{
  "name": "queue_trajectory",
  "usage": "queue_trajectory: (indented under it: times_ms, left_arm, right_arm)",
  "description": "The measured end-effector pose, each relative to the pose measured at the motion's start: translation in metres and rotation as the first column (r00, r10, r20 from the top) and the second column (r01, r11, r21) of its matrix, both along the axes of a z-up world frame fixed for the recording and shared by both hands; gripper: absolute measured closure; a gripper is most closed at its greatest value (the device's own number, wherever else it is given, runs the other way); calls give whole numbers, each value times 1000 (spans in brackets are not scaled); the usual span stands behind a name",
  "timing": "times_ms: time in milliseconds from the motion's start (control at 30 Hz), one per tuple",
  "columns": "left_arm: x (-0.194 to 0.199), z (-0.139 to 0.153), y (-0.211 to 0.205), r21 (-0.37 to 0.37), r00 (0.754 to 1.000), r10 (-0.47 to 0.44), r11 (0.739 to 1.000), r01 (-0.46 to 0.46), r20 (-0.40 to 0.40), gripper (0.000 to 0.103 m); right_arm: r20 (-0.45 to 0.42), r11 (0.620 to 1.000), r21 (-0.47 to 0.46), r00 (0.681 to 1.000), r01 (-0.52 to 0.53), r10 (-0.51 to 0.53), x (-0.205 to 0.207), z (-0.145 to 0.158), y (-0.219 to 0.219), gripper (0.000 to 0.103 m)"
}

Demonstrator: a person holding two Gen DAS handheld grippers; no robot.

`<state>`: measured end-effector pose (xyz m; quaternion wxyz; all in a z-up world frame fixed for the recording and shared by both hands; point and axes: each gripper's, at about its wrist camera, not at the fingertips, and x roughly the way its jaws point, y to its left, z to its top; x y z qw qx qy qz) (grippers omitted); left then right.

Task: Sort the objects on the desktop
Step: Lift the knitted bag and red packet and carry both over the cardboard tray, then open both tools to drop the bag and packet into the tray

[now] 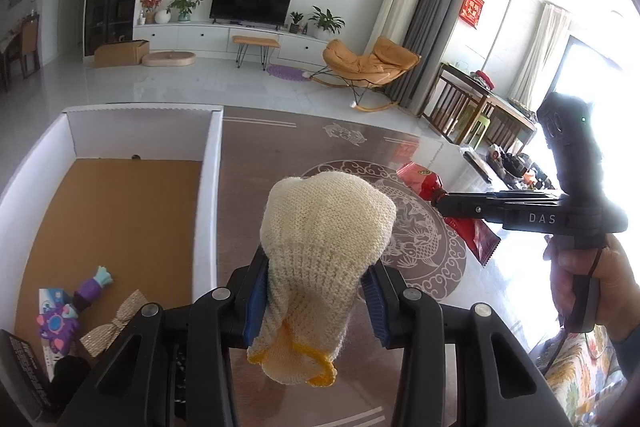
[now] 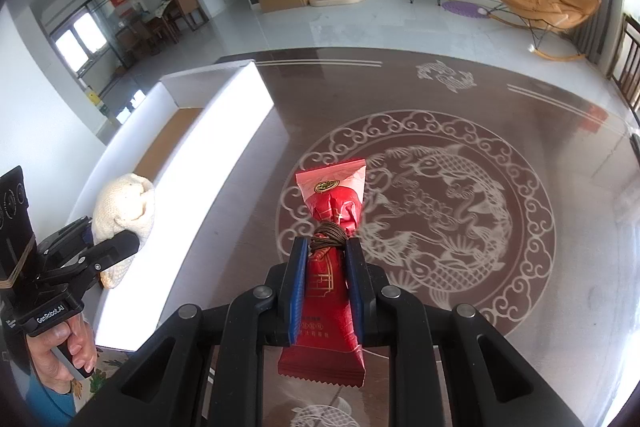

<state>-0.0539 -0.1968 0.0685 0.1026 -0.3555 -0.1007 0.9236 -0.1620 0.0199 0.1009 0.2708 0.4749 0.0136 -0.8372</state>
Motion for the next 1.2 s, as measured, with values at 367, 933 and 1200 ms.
queue_trajectory:
  times_ms: [367,933,1200]
  left_arm:
    - [44,-50,-159,-150,925,333,939,-309,182,60]
    - [89,-43,-154,-257,814,581,788,-560,6,12]
    - [100,-34,-153,-251,794,608,766,-592,-17,12]
  right_arm:
    - [20,907,-147,916,-394,401,92,5,-230,83]
    - [-270,881,215,842,-421,468,147,-12,-258,7]
    - [-333,883,253,821,-395,463,158,-2,-267,7]
